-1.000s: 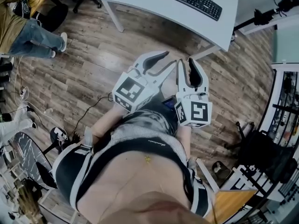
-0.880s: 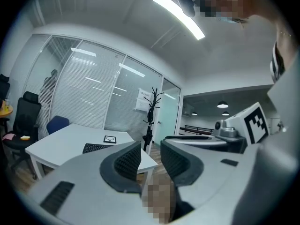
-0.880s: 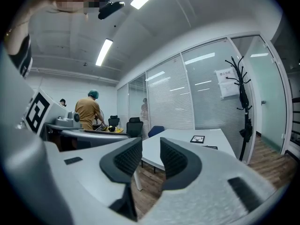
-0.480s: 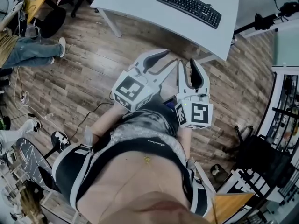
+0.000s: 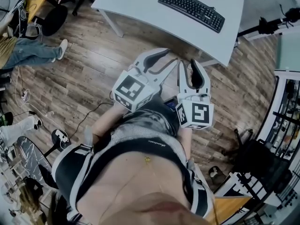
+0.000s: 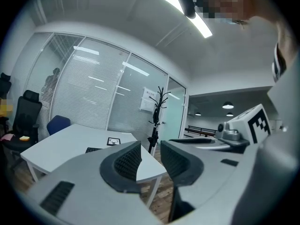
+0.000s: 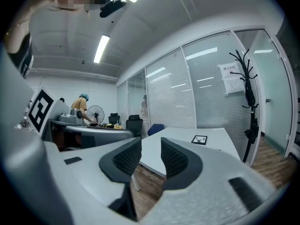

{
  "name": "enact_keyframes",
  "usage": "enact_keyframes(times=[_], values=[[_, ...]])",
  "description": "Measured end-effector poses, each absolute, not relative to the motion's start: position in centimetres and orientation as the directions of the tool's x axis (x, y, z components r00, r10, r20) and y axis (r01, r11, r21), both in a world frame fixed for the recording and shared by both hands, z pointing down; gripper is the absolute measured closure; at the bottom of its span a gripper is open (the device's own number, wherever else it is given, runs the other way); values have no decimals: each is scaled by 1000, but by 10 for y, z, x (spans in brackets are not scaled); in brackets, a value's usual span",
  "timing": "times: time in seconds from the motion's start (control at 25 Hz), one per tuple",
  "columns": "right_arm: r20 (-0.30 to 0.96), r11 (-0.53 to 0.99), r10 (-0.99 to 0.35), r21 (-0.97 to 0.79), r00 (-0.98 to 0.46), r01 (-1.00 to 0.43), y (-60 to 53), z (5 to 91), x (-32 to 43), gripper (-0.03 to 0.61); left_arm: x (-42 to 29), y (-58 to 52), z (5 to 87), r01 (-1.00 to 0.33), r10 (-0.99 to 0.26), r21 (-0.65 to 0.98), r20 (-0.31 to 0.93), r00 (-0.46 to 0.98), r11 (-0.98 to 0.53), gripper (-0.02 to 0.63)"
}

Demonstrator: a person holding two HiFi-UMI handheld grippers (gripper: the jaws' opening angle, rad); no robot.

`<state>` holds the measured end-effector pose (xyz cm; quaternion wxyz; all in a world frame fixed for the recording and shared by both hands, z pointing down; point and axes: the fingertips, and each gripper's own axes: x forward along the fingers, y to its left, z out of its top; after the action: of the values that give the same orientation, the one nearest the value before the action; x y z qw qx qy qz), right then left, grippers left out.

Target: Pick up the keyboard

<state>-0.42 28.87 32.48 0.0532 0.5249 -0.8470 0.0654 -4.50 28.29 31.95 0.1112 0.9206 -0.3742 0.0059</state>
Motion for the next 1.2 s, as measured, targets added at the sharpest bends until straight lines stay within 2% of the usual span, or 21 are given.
enact_keyframes(times=[1.2], values=[[125,527,-838,-63,-531,-847,158,318,49,448,9,158,317,-755,-750,155,103,653,-636,505]])
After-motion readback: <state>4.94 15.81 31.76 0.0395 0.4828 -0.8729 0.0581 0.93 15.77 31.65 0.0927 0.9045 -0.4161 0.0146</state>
